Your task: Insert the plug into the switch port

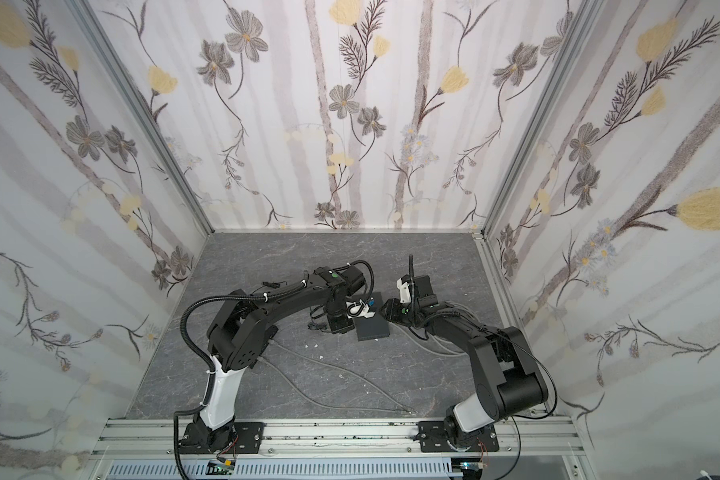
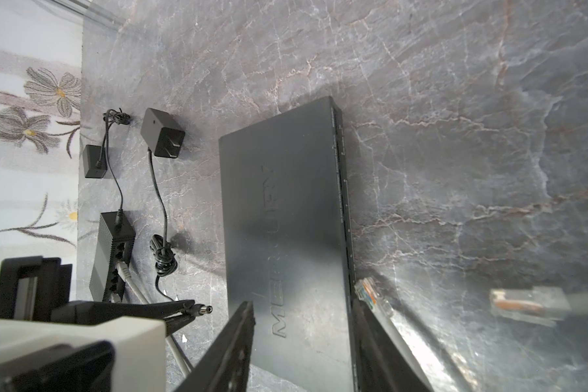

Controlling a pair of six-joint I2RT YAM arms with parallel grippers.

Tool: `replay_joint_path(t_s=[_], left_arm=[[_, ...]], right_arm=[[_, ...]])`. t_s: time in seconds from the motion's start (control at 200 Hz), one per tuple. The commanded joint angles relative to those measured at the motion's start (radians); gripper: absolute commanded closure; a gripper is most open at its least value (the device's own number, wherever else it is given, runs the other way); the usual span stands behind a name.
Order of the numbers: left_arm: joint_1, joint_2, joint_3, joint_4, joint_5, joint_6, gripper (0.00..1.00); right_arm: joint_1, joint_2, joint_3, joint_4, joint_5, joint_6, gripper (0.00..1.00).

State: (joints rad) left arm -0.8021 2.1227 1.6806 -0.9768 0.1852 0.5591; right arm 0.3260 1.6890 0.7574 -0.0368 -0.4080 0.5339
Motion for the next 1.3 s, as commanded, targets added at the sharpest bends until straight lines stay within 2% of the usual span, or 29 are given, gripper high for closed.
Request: replay_joint_path(t_s=[0.0,0.35,1.294], left_arm=[[-0.001,0.024,0.021,-0.035,0.018,-0.011,1.00],[-0.008,0.055,0.042,-0.037,0.014,-0.022,1.00],[-0.014,0.095,0.088,-0.040,0.028,-0.037,1.00]], right_arm=[[0.000,0.024,0.002,0.032,0.007,-0.002,0.51],[0.001,0.079,0.008,0.058,-0.012,-0.007,0.51],[0.002,0.089,0.010,0.065,-0.019,-0.016,0.53]])
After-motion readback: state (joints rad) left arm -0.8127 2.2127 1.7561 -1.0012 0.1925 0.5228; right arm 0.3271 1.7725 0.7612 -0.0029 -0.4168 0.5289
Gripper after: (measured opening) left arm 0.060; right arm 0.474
